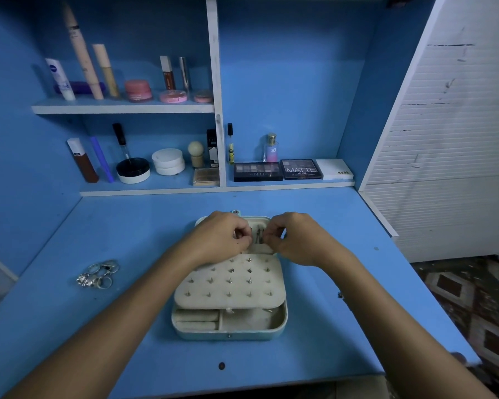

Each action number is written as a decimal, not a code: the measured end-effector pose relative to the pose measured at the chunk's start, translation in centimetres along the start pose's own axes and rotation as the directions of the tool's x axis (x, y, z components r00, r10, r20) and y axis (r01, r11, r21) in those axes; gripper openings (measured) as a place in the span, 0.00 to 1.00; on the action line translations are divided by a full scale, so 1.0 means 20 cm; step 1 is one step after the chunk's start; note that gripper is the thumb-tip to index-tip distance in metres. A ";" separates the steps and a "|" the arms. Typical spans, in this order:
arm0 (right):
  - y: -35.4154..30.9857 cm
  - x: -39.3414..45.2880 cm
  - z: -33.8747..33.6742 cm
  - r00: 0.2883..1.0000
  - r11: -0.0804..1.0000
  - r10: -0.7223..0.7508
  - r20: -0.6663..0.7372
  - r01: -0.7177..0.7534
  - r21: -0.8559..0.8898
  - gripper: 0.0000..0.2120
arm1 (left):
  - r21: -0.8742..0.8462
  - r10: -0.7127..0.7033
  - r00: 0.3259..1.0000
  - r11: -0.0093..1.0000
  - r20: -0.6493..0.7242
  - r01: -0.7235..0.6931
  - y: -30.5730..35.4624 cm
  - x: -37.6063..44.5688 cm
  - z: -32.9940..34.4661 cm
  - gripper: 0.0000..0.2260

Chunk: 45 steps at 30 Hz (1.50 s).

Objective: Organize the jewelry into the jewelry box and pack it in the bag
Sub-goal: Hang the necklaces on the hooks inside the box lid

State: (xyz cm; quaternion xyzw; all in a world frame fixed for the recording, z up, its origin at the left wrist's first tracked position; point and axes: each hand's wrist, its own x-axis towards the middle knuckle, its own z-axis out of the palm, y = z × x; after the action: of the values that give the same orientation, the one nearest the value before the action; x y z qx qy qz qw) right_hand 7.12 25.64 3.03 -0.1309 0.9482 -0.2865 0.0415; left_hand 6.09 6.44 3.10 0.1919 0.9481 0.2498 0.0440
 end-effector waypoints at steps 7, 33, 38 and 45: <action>0.06 -0.15 -0.11 0.997 0.999 0.028 -0.073 -0.026 0.029 0.04 | -0.035 0.118 0.992 0.992 -0.033 -0.119 0.20 -0.01 0.01 0.03; 0.35 -0.63 -0.17 0.935 0.933 0.356 -0.006 -0.356 -0.061 0.01 | 0.105 0.217 0.944 0.963 0.248 -0.249 0.60 -0.01 0.40 0.04; 0.36 -0.63 -0.18 0.940 0.937 0.341 0.017 -0.338 -0.087 0.02 | 0.136 0.210 0.949 0.960 0.235 -0.246 0.61 0.01 0.41 0.03; 0.37 -0.63 -0.18 0.940 0.938 0.340 0.033 -0.336 -0.085 0.03 | 0.096 0.210 0.947 0.966 0.243 -0.239 0.60 0.02 0.37 0.05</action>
State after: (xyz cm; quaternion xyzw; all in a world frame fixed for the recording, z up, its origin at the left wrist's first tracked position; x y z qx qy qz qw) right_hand 17.04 36.94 1.98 0.0257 0.9658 -0.2345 0.1073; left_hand 11.21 19.50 2.59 0.3289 0.9221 0.1698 0.1131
